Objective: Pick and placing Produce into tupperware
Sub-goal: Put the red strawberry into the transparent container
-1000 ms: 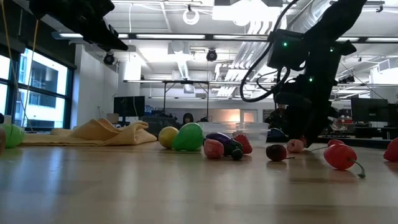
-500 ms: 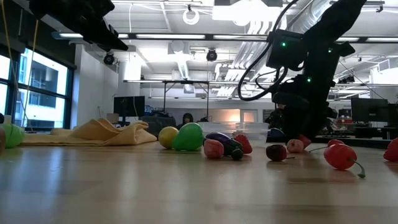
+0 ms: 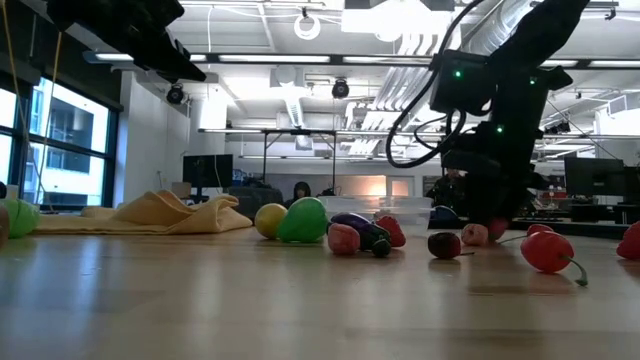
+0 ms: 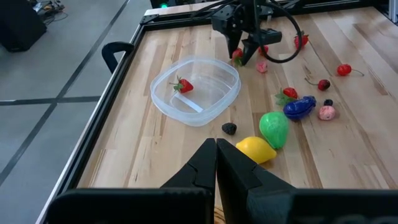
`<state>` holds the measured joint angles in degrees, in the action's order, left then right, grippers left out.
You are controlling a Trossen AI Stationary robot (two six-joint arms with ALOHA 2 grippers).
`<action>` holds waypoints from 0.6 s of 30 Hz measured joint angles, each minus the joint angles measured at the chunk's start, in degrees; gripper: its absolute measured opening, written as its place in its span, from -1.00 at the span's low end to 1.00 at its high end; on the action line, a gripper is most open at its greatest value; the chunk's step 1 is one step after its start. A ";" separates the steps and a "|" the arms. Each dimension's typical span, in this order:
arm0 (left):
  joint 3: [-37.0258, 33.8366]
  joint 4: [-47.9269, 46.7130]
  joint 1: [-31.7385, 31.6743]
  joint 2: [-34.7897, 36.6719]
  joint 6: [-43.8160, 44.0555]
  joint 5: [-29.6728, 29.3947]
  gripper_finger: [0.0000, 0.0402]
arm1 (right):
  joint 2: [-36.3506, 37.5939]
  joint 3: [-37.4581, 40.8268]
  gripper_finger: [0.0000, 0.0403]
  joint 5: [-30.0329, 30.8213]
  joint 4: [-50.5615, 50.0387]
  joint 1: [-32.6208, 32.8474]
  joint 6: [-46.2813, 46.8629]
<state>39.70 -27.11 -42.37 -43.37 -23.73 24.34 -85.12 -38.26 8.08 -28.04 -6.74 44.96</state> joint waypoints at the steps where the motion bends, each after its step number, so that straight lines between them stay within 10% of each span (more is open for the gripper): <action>1: 0.00 0.00 0.00 0.00 0.00 0.01 -0.99 | 0.00 0.00 -0.04 -0.03 -0.01 0.00 0.06; 18: 0.00 0.00 0.02 0.00 0.00 0.00 -0.99 | 0.00 0.00 -0.30 -0.13 -0.17 0.00 0.03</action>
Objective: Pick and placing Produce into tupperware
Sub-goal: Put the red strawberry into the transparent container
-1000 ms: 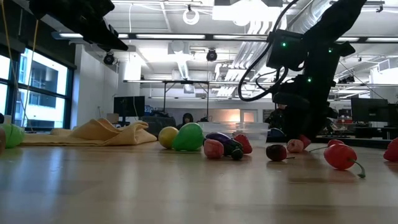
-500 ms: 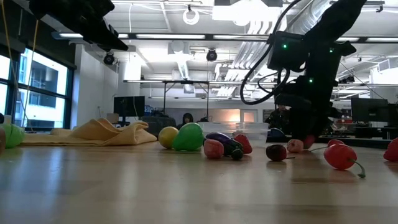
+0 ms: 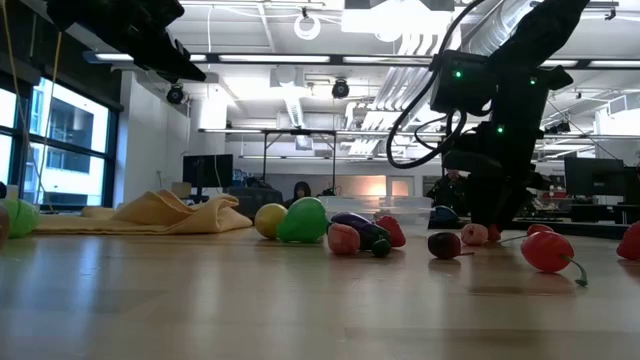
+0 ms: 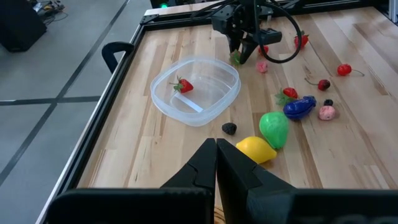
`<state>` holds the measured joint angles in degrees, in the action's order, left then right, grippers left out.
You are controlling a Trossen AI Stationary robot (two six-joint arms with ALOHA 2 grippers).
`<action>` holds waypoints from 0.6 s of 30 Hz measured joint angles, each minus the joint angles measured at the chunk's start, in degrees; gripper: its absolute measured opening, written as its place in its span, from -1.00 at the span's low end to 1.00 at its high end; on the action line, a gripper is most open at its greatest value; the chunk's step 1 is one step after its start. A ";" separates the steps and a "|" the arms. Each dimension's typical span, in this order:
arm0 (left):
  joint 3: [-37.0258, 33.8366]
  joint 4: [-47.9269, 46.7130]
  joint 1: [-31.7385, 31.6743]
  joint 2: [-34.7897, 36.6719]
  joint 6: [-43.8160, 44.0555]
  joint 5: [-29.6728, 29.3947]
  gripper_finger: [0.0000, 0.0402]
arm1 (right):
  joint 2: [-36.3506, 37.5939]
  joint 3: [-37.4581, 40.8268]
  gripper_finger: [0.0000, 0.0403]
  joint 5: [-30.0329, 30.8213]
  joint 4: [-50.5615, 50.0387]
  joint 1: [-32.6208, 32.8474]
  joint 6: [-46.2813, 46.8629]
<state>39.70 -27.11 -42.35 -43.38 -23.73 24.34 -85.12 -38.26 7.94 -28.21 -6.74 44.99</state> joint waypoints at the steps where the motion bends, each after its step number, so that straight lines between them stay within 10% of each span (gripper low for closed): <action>1: 0.00 0.00 0.00 0.02 0.00 0.02 -0.99 | 0.00 0.00 -0.30 0.02 0.00 0.00 0.00; 18: 0.00 0.01 0.00 0.01 0.00 0.00 -0.99 | 0.02 0.00 -0.38 0.63 0.20 0.00 -0.52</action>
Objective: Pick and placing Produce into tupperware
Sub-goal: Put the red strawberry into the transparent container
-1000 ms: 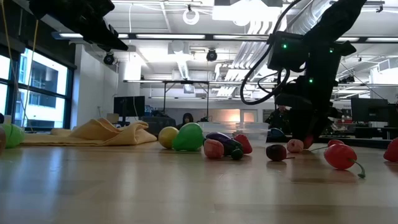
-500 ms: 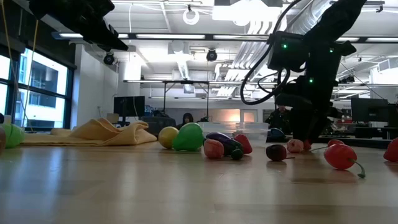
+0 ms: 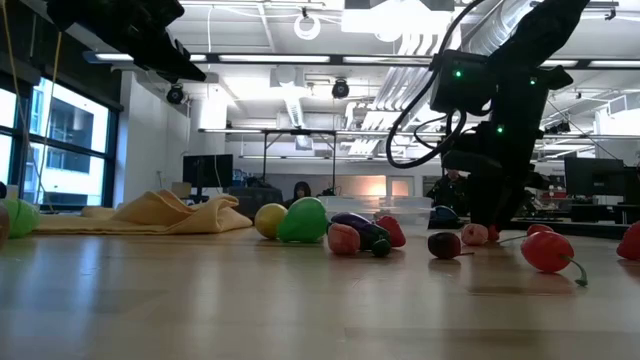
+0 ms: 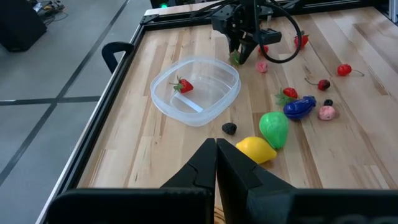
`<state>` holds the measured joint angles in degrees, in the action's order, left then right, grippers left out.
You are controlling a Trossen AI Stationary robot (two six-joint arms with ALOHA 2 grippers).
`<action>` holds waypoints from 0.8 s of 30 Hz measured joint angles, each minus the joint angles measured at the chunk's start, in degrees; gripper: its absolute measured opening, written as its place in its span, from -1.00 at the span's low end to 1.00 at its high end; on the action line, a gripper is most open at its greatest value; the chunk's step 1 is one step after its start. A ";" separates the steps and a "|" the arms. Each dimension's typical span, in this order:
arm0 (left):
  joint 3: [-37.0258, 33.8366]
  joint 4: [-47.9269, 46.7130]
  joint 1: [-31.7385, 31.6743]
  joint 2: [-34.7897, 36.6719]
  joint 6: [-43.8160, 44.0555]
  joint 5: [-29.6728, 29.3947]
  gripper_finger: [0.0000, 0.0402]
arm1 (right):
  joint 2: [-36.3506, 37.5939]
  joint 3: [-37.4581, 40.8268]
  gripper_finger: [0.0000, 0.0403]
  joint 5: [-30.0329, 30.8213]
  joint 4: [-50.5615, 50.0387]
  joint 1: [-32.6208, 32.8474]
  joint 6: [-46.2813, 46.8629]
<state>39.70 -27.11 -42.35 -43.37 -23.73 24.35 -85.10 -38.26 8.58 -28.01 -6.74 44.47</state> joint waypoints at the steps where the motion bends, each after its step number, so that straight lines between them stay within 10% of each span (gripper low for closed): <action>1: 0.00 -0.01 0.00 0.01 -0.02 0.01 -0.99 | 0.00 0.00 -0.38 0.00 0.00 0.00 -0.34; 24: 0.00 -0.01 -0.02 -0.01 -0.02 0.01 -0.99 | 17.29 -0.02 -0.38 2.77 11.60 -0.19 -5.80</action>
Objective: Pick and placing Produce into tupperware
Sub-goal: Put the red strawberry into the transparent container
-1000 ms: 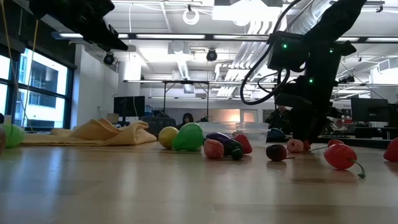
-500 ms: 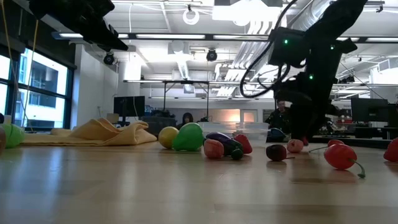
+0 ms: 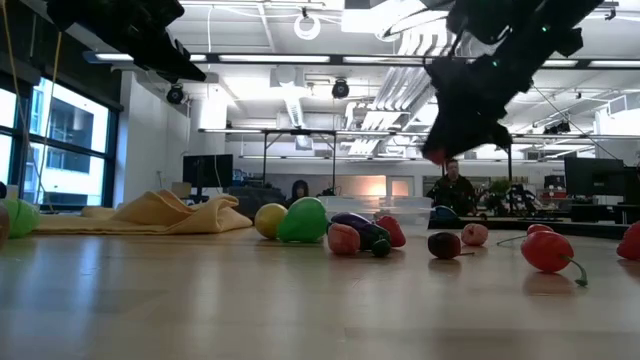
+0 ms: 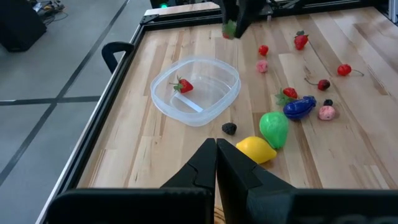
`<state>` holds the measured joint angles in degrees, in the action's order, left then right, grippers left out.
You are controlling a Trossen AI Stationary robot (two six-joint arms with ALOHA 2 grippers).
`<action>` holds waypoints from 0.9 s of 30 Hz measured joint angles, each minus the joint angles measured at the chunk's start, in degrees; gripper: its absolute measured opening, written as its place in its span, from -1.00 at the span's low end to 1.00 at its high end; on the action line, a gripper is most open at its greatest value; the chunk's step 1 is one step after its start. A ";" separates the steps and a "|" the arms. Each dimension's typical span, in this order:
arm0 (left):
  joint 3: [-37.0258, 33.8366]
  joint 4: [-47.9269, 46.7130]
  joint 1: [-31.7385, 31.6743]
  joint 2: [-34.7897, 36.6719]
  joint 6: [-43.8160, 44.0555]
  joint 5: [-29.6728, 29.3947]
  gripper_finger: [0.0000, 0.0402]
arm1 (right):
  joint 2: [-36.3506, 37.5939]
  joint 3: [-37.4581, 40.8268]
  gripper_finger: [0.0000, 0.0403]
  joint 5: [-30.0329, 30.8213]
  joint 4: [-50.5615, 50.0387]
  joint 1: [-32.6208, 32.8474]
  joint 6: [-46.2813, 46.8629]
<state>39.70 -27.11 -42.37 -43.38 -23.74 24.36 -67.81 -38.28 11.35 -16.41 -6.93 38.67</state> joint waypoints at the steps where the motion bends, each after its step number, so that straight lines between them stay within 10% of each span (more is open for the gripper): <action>1: 0.00 0.00 0.02 0.01 0.00 0.00 -0.99 | 0.21 0.00 -0.38 0.37 1.77 -0.43 -0.66; 27: 0.00 0.00 0.00 0.00 0.02 -0.02 -0.99 | -42.29 -39.88 -0.38 -0.47 -29.47 -9.99 -20.75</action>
<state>39.70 -27.11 -42.37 -43.38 -23.73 24.34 -110.10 -78.16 10.88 -45.88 -16.93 17.92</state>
